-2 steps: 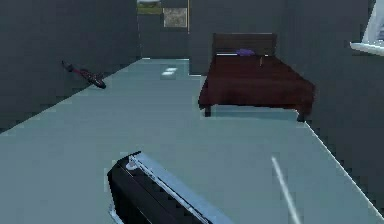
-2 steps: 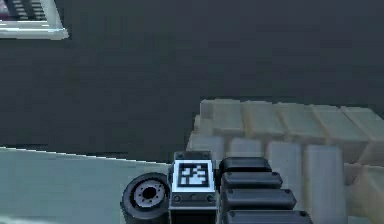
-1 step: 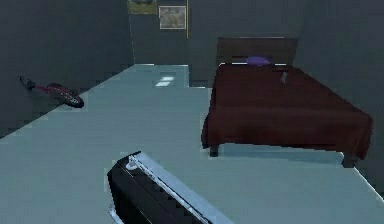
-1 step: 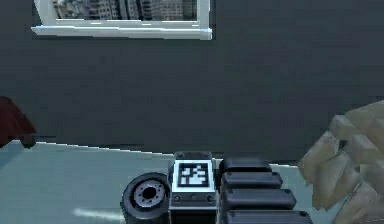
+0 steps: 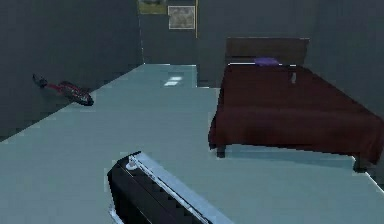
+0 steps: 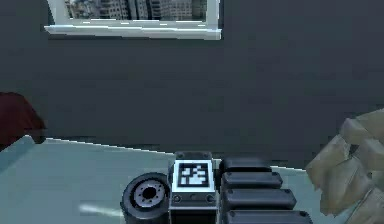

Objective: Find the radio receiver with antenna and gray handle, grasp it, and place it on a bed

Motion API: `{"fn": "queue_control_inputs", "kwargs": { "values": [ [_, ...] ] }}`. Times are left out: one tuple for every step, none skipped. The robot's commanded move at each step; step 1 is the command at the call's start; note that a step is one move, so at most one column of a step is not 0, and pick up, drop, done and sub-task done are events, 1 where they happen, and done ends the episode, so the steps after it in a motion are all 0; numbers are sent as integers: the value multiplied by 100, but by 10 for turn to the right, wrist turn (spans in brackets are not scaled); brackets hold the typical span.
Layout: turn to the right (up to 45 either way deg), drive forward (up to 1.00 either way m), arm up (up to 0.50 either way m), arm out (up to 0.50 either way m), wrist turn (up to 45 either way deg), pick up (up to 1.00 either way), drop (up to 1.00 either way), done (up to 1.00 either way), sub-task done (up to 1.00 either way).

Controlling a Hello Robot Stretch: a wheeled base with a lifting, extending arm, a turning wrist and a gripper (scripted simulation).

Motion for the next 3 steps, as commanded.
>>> {"fn": "queue_control_inputs", "kwargs": {
  "values": [
    [-120,0,0,0,0,0,0,0,0],
    [0,100,0,0,0,0,0,0,0],
    [0,70,0,0,0,0,0,0,0]
  ]
}}
